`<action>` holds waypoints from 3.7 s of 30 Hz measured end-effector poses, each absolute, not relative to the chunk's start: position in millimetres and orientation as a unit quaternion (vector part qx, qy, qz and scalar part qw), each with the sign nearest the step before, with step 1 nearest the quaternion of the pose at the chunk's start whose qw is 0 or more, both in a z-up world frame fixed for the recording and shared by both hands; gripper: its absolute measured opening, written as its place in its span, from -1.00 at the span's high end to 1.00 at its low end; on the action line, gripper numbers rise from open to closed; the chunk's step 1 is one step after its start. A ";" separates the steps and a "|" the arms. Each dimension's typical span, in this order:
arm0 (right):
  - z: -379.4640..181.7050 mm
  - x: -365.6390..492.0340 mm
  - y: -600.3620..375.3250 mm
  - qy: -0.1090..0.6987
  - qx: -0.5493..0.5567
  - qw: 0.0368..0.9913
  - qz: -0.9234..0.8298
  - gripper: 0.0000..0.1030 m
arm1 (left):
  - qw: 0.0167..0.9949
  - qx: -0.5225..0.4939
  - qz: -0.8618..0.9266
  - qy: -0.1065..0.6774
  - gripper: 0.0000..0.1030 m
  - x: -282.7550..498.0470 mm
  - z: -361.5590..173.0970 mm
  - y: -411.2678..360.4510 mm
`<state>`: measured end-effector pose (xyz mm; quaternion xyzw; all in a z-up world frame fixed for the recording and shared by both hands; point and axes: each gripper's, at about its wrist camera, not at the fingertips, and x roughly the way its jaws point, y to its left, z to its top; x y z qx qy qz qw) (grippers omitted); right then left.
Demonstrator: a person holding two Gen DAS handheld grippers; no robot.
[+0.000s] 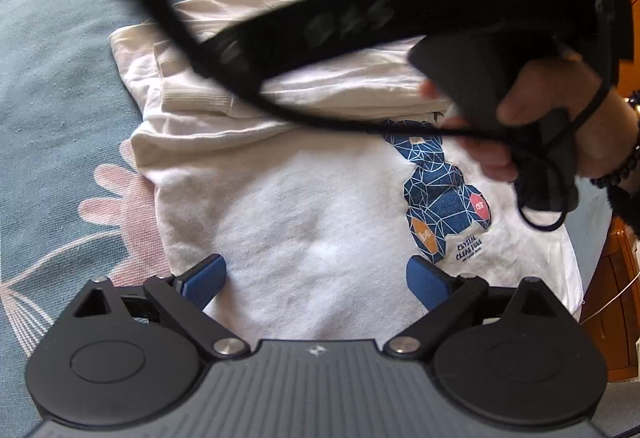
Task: Fold clothes
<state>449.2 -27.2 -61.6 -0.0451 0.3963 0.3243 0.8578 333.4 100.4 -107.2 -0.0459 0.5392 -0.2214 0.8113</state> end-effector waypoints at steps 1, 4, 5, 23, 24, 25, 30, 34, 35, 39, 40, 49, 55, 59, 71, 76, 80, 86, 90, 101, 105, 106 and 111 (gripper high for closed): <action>-60.0 450.6 -34.0 0.394 -0.043 0.862 0.315 -1.00 | 0.812 -0.045 -0.219 0.540 -0.87 333.7 -106.7 99.2; -57.1 453.6 -57.3 0.390 -0.046 0.874 0.287 -1.00 | 0.812 -0.056 -0.207 0.543 -0.87 333.6 -105.6 99.1; -56.3 454.7 -66.0 0.389 -0.045 0.877 0.278 -1.00 | 0.812 -0.059 -0.203 0.544 -0.87 333.6 -105.2 99.2; -80.5 380.1 -241.5 0.443 -0.018 0.888 0.123 -1.00 | 0.851 -0.097 -0.209 0.472 -0.87 422.7 -61.5 31.7; -82.2 373.4 -247.1 0.442 -0.022 0.889 0.116 -1.00 | 0.849 -0.103 -0.217 0.471 -0.87 430.4 -65.2 20.5; -83.6 367.6 -252.5 0.441 -0.025 0.891 0.109 -1.00 | 0.846 -0.109 -0.225 0.470 -0.87 437.7 -69.8 9.2; -86.7 361.7 -279.9 0.434 -0.034 0.897 0.074 -1.00 | 0.824 -0.134 -0.215 0.507 -0.86 470.9 -110.4 -28.3; -90.4 369.4 -303.4 0.442 -0.042 0.893 0.066 -1.00 | 0.825 -0.141 -0.214 0.504 -0.92 476.2 -101.8 -37.4; -91.4 369.4 -308.2 0.442 -0.040 0.893 0.071 -1.00 | 0.822 -0.147 -0.224 0.502 -0.92 477.0 -96.4 -41.8; -93.6 371.5 -322.3 0.441 -0.018 0.892 0.102 -0.72 | 0.809 -0.171 -0.268 0.494 -0.93 481.9 -78.3 -64.3; -93.8 373.6 -325.0 0.441 -0.006 0.891 0.111 -0.67 | 0.803 -0.180 -0.283 0.493 -0.93 484.6 -77.1 -74.4; -100.1 382.8 -362.0 0.470 0.077 0.865 0.156 0.03 | 0.783 -0.224 -0.256 0.521 -0.94 508.8 -116.0 -115.3; -97.5 401.7 -386.9 0.451 0.157 0.862 0.171 0.04 | 0.786 -0.204 -0.259 0.523 -0.95 508.2 -113.5 -120.2; -104.6 407.3 -393.1 0.468 0.165 0.854 0.159 -0.26 | 0.788 -0.200 -0.257 0.523 -0.96 508.4 -113.1 -120.9; -116.4 382.3 -344.4 0.495 -0.009 0.858 0.137 -1.00 | 0.794 -0.192 -0.265 0.513 -0.98 505.0 -113.9 -120.7; -124.7 362.7 -332.9 0.468 -0.092 0.866 0.148 -1.00 | 0.792 -0.189 -0.272 0.513 -0.98 505.9 -114.1 -120.1; -120.6 357.4 -346.3 0.486 -0.094 0.859 0.133 -1.00 | 0.790 -0.185 -0.280 0.514 -0.98 506.6 -114.3 -119.7; -99.6 353.7 -362.4 0.480 0.002 0.869 0.121 -0.90 | 0.786 -0.189 -0.288 0.513 -0.98 506.8 -115.2 -117.0; -93.4 381.6 -373.4 0.466 0.083 0.868 0.150 -0.34 | 0.785 -0.194 -0.288 0.514 -0.98 507.3 -115.0 -116.3; -105.3 419.0 -410.2 0.438 0.276 0.840 0.163 0.49 | 0.789 -0.195 -0.281 0.510 -0.98 505.5 -115.7 -118.6; -118.3 426.6 -404.0 0.448 0.293 0.826 0.177 0.69 | 0.790 -0.192 -0.281 0.510 -0.98 505.3 -116.2 -120.0; -121.1 427.2 -403.2 0.452 0.297 0.822 0.182 0.69 | 0.790 -0.190 -0.281 0.510 -0.98 505.3 -116.4 -120.6; -132.1 426.0 -404.4 0.458 0.316 0.808 0.191 0.64 | 0.792 -0.185 -0.282 0.508 -0.98 504.4 -115.6 -119.9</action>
